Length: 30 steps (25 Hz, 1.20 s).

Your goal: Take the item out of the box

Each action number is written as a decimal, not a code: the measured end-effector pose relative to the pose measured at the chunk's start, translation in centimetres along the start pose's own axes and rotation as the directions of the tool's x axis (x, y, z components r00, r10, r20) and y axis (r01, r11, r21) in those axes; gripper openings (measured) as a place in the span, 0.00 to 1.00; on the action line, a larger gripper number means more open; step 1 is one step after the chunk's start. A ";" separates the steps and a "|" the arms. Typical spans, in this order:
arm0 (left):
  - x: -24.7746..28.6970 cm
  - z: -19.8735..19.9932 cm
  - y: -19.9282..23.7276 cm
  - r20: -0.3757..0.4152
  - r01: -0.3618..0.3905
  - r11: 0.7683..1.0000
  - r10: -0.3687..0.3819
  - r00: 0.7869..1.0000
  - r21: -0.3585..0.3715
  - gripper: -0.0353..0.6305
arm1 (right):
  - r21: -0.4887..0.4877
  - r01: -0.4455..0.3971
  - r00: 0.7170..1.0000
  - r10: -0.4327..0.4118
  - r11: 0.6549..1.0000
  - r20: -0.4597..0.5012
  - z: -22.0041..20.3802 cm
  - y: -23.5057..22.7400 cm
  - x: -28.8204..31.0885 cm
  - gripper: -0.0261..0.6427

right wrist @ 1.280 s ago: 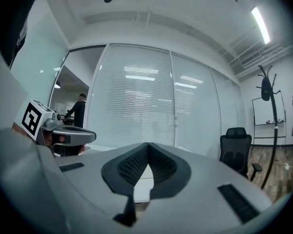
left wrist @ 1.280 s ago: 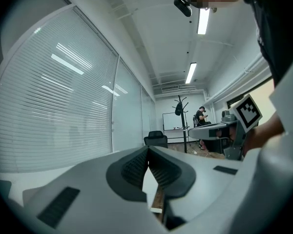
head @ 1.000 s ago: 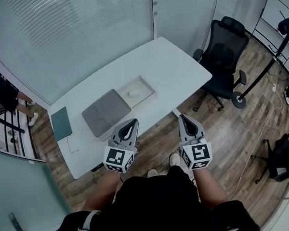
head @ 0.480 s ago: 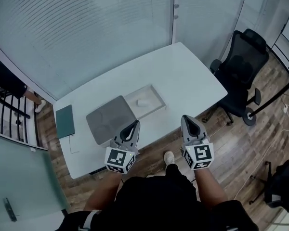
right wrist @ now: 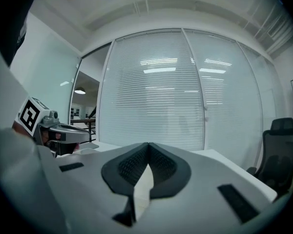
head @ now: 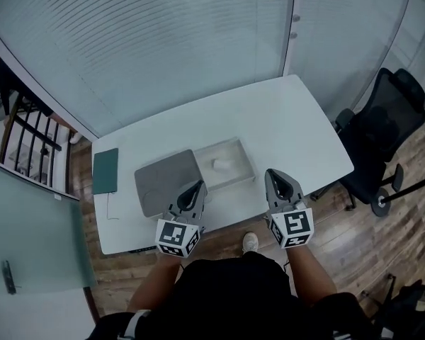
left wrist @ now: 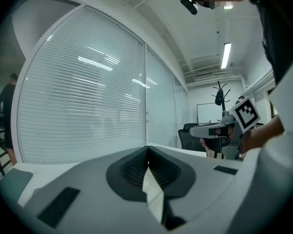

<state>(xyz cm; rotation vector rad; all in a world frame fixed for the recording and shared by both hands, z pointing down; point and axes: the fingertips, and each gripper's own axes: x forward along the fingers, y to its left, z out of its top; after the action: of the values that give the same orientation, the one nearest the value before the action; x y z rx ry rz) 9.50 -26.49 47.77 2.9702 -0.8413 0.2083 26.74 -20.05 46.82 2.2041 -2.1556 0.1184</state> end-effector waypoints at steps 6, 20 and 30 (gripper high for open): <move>1.1 -0.4 1.6 -0.018 -0.136 0.991 0.136 0.991 -0.012 0.07 | -0.020 -0.144 0.989 0.143 0.989 -0.038 -0.9 -0.3 3.8 0.05; 1.8 -2.0 4.7 -0.062 -0.317 0.948 0.315 0.947 -0.024 0.07 | -0.112 -0.528 0.823 0.476 0.842 -0.310 -7.7 4.4 10.2 0.05; 1.4 -2.1 6.5 -0.068 -0.321 0.947 0.318 0.946 -0.031 0.07 | -0.117 -0.665 0.678 0.530 0.738 -0.510 -12.5 7.8 12.9 0.31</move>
<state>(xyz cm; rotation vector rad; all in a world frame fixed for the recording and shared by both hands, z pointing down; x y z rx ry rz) 7.03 -32.64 50.10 2.7552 -1.2990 0.2892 19.01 -31.92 60.40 1.0785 -2.3261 0.2773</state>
